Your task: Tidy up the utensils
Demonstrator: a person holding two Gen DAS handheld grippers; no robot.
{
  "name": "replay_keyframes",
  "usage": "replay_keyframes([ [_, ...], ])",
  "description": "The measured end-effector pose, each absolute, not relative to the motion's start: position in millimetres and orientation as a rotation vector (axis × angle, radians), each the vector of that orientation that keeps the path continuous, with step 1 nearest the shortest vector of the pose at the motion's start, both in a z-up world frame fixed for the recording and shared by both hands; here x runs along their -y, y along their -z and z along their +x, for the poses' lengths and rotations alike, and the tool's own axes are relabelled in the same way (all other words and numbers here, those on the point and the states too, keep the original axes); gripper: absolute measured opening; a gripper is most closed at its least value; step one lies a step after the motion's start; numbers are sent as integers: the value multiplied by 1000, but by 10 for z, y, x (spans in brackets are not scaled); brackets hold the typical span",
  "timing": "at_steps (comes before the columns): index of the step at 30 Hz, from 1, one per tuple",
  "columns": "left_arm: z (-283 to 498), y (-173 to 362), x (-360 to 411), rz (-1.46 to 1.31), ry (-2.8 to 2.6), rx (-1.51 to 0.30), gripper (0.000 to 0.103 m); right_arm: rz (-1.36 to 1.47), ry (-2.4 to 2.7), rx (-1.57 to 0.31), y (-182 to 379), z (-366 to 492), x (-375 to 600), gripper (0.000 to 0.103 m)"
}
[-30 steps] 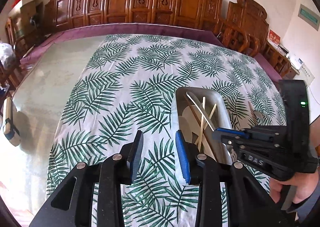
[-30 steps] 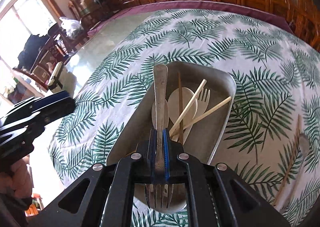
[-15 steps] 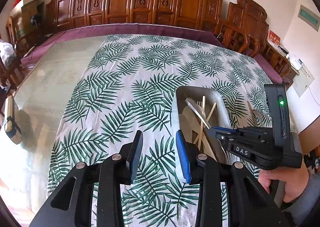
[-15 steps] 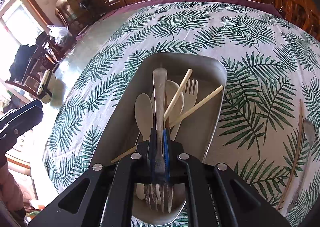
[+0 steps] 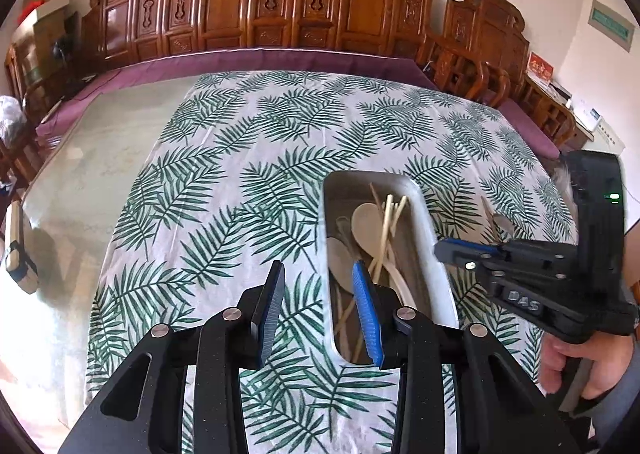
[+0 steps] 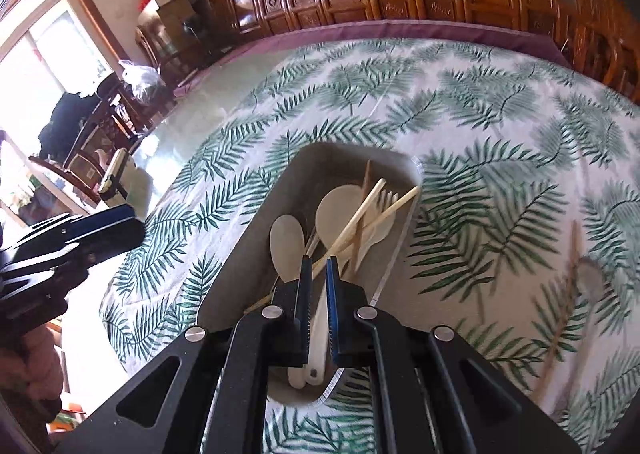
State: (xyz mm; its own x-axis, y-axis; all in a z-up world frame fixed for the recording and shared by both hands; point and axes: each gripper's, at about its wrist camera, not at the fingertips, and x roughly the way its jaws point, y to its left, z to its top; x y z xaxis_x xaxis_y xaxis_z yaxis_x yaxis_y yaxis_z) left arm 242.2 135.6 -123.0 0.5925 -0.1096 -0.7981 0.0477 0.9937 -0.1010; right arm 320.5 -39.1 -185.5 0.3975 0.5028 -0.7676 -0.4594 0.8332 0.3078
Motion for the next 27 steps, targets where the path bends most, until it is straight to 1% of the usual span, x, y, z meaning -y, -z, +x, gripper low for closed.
replay_keyframes([
  [1,2420,1225,-1338,-70,94,-932,33,48,-607,-977,1806,3173,454,8],
  [2,2420,1218,-1314,-69,98,-932,37,46,-606,-968,1773,3155,503,8],
  [3,2413,1206,-1278,-67,101,-928,43,41,-602,-955,1730,3117,578,8],
  [4,2406,1192,-1247,-65,103,-920,54,35,-595,-943,1691,3079,659,8],
  [5,2403,1180,-1222,-63,104,-915,60,31,-591,-936,1670,3057,716,8],
  [6,2404,1168,-1176,-60,106,-913,62,22,-583,-927,1644,3018,806,8],
  [7,2411,1162,-1149,-58,106,-913,70,15,-573,-921,1627,2985,887,8],
  [8,2416,1155,-1113,-56,105,-910,75,10,-562,-917,1616,2952,984,8],
  [9,2421,1148,-1076,-55,105,-906,77,7,-553,-915,1618,2933,1060,8],
  [11,2443,1147,-992,-54,109,-903,87,0,-526,-917,1627,2888,1263,8],
  [13,2463,1163,-916,-46,108,-901,88,-7,-501,-922,1653,2865,1413,11],
  [15,2495,1187,-819,-37,117,-907,89,-8,-472,-922,1684,2836,1596,27],
  [23,2637,1294,-398,-16,178,-928,89,-13,-370,-962,1951,2917,2178,28],
  [27,2735,1354,-170,-8,209,-941,89,-23,-342,-986,2110,3004,2349,36],
])
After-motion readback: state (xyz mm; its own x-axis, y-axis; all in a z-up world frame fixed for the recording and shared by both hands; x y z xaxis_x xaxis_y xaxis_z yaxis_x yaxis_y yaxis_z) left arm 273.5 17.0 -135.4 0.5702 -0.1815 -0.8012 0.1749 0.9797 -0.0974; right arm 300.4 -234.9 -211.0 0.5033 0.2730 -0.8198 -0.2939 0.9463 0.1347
